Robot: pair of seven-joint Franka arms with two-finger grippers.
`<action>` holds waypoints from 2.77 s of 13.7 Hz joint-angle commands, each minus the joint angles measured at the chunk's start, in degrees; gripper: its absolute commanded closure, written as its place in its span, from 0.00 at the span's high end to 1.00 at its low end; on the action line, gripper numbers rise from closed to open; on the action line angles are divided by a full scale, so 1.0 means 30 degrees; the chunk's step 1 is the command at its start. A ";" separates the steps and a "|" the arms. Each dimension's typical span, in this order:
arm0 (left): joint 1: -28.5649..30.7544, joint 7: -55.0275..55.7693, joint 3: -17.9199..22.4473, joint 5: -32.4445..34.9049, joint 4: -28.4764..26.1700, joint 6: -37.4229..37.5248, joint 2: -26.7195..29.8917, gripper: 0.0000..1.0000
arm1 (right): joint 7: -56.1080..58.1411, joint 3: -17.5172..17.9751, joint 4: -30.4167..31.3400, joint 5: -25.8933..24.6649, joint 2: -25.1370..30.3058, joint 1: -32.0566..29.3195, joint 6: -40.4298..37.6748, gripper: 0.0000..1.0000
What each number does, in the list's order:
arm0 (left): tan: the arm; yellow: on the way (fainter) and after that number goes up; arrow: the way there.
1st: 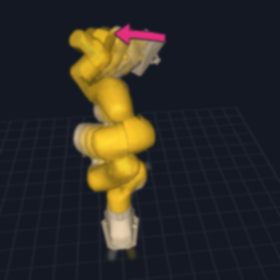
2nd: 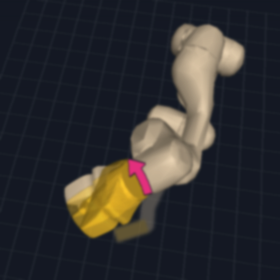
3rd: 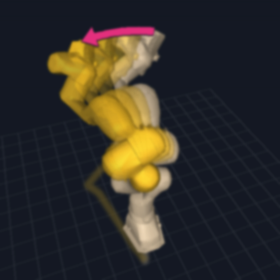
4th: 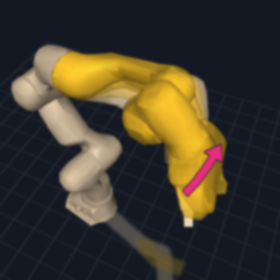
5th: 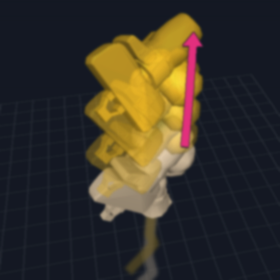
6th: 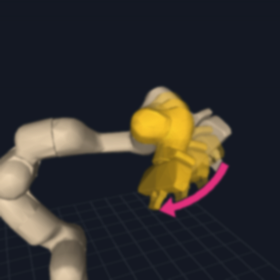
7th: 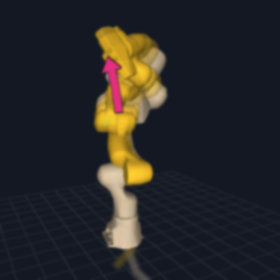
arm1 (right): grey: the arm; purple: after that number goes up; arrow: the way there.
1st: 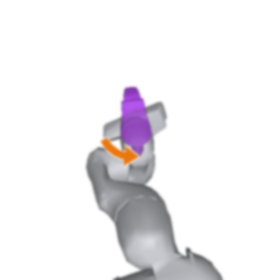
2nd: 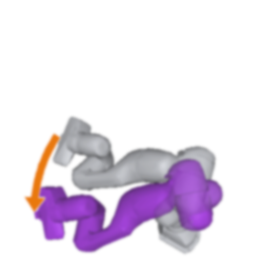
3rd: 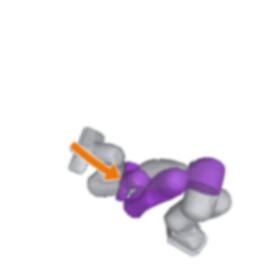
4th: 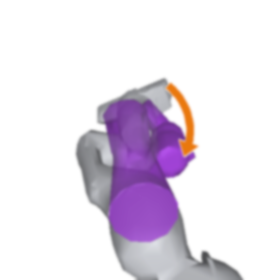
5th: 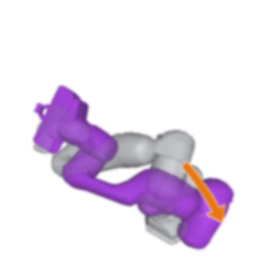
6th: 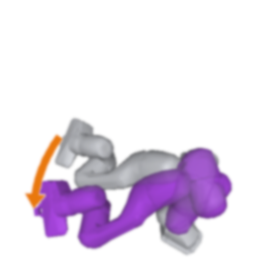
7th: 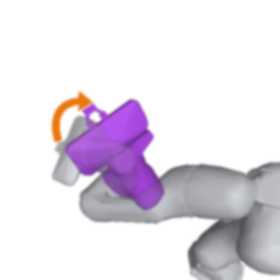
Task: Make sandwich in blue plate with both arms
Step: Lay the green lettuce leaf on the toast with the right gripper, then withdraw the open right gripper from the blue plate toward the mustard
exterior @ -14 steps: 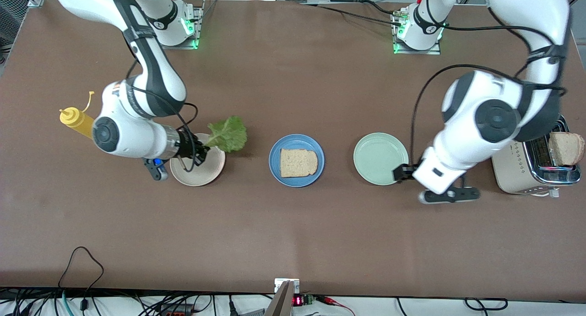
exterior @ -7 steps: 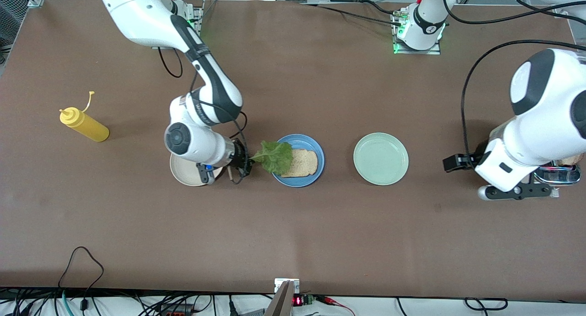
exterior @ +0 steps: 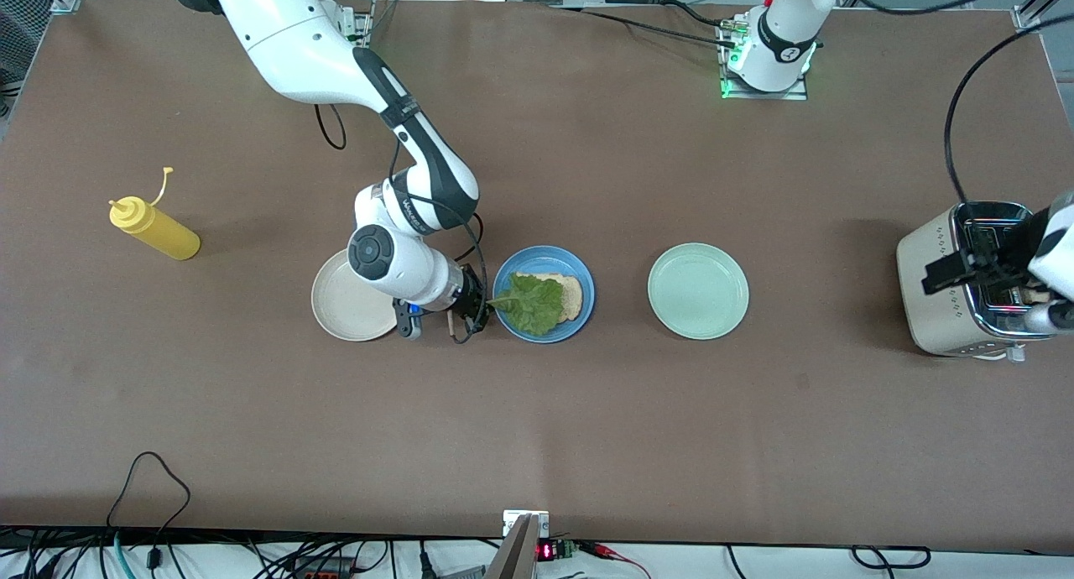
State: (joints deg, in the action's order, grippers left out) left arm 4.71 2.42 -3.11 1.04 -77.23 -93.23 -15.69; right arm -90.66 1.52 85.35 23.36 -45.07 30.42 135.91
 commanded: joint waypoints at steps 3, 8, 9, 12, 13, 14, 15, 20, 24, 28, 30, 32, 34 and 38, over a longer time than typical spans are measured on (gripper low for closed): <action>-0.0280 -0.0397 0.0129 -0.0200 -0.5182 -0.0965 0.3990 1.00 | -0.0483 -0.0098 -0.0677 0.0827 -0.0679 0.0844 0.0545 0.00; -0.0251 -0.0255 0.0011 -0.0081 -0.5724 -0.1238 0.4030 1.00 | -0.0396 -0.0098 -0.0677 0.0827 -0.0708 0.0875 0.0575 0.68; -0.0222 -0.0281 0.0069 -0.0169 -0.5547 -0.1034 0.3882 1.00 | -0.0337 -0.0127 -0.0677 0.0798 -0.0679 0.0875 0.0546 0.81; -0.0251 -0.0310 0.0040 -0.0316 -0.4495 -0.0301 0.3267 1.00 | -0.0103 -0.0243 -0.0677 0.0390 -0.0475 0.0671 0.0166 1.00; -0.0193 -0.0513 0.0040 -0.0316 -0.4403 -0.0242 0.3294 1.00 | -0.0015 -0.0302 -0.0648 0.0155 -0.0445 0.0496 -0.0531 1.00; -0.0134 -0.0515 0.0040 -0.0374 -0.4286 -0.0328 0.3295 1.00 | 0.0392 -0.0448 -0.0676 -0.0427 -0.0270 0.0088 -0.1873 1.00; -0.0162 -0.0486 0.0069 -0.0433 -0.4140 -0.0358 0.3266 1.00 | 0.0860 -0.0449 -0.0677 -0.0839 0.0080 -0.0409 -0.3017 1.00; -0.0104 -0.0516 0.0245 -0.0492 -0.3760 -0.0271 0.3470 1.00 | 0.6507 -0.0449 -0.0677 -0.1634 0.2188 -0.2811 -0.7767 1.00; -0.0133 -0.0545 0.0013 -0.0317 -0.3407 0.0514 0.3529 1.00 | 1.0728 -0.0479 -0.0677 -0.2507 0.4092 -0.4717 -1.0671 1.00; -0.0368 -0.0545 -0.0019 -0.0199 -0.3436 0.0609 0.3500 1.00 | 1.4476 -0.0479 -0.0677 -0.4354 0.5442 -0.5889 -1.2572 1.00; -0.0222 -0.0515 -0.0018 -0.0315 -0.3436 0.0550 0.3500 1.00 | 1.6468 -0.0479 -0.0677 -0.5029 0.6057 -0.6505 -1.4561 1.00; -0.0163 -0.0544 -0.0018 -0.0345 -0.3436 0.0521 0.3500 1.00 | 1.8404 -0.0479 -0.0502 -0.5705 0.6644 -0.6887 -1.5359 1.00; -0.0192 -0.0545 -0.0018 -0.0287 -0.3436 0.0492 0.3500 1.00 | 1.9580 -0.0508 -0.0297 -0.5793 0.6879 -0.6947 -1.5567 1.00; -0.0192 -0.0545 -0.0018 -0.0403 -0.3407 0.0491 0.3500 1.00 | 2.2304 -0.0537 0.0847 -0.6906 0.8575 -0.7296 -1.6468 1.00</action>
State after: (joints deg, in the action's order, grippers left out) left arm 3.88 1.98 -3.18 0.97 -88.59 -92.46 -4.94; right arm -27.63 -0.69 84.59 4.18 -23.93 9.78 88.58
